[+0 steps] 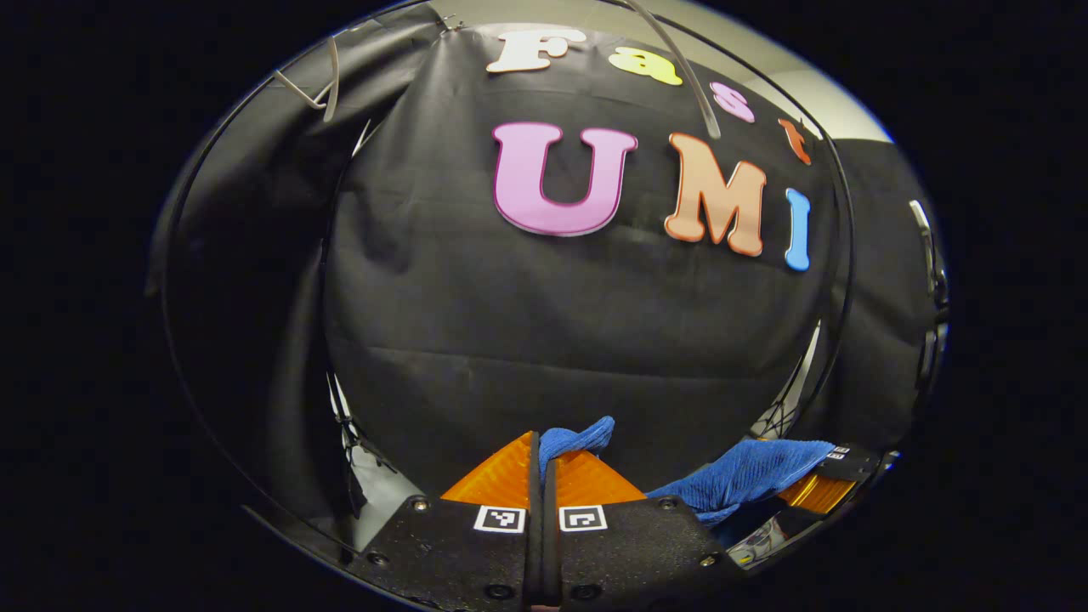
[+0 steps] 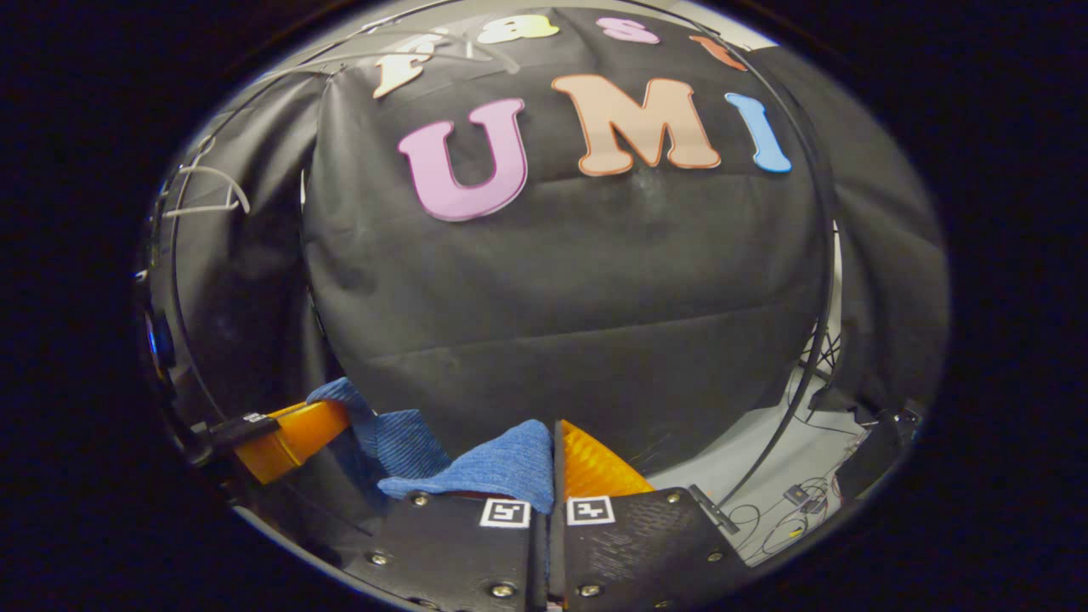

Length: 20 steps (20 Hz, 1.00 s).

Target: Grasp the clothes on the hanger with both hands and then place them into the laundry hamper below.

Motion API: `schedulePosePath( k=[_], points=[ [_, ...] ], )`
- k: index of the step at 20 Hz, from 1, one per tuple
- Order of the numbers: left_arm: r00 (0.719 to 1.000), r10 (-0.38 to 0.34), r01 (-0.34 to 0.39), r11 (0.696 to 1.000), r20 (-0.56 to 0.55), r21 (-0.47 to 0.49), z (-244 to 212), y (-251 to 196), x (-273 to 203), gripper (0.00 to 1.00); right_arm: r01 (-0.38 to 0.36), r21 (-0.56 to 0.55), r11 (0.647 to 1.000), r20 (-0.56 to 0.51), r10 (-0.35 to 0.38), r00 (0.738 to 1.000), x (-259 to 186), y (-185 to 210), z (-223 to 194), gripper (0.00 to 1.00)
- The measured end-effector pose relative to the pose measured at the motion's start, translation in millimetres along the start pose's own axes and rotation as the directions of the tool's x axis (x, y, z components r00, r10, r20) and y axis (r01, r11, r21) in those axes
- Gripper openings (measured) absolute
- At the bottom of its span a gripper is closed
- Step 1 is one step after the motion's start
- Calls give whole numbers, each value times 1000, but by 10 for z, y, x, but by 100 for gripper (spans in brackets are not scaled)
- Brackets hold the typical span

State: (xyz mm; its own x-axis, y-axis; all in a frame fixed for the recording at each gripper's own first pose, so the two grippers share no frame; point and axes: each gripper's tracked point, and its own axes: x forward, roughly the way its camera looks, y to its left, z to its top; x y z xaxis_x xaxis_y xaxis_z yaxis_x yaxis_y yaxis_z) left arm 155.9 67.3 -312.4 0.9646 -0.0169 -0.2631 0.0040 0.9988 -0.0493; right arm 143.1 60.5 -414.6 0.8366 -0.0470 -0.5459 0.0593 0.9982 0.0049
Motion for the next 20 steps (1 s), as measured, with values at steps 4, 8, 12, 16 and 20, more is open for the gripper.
schedulePosePath(
  k=[4,8,12,16,20],
  points=[
    [998,13,-10,998,-54,56,-466,67,101,1,6,28,1000,-68,-4,998,135,-28,-425,3],
    [993,15,-8,998,-121,63,-853,61,210,1,28,18,999,-141,-25,990,268,-130,-833,3],
    [981,18,-2,996,-195,84,-1258,52,281,0,48,18,999,-206,-43,978,361,-259,-1232,0],
    [942,31,-2,996,-334,87,-1746,79,316,5,58,22,998,-297,-49,954,451,-364,-1609,4],
    [915,54,-25,997,-400,76,-1998,131,290,5,75,51,996,-344,-52,938,422,-445,-1843,5]
  ],
)
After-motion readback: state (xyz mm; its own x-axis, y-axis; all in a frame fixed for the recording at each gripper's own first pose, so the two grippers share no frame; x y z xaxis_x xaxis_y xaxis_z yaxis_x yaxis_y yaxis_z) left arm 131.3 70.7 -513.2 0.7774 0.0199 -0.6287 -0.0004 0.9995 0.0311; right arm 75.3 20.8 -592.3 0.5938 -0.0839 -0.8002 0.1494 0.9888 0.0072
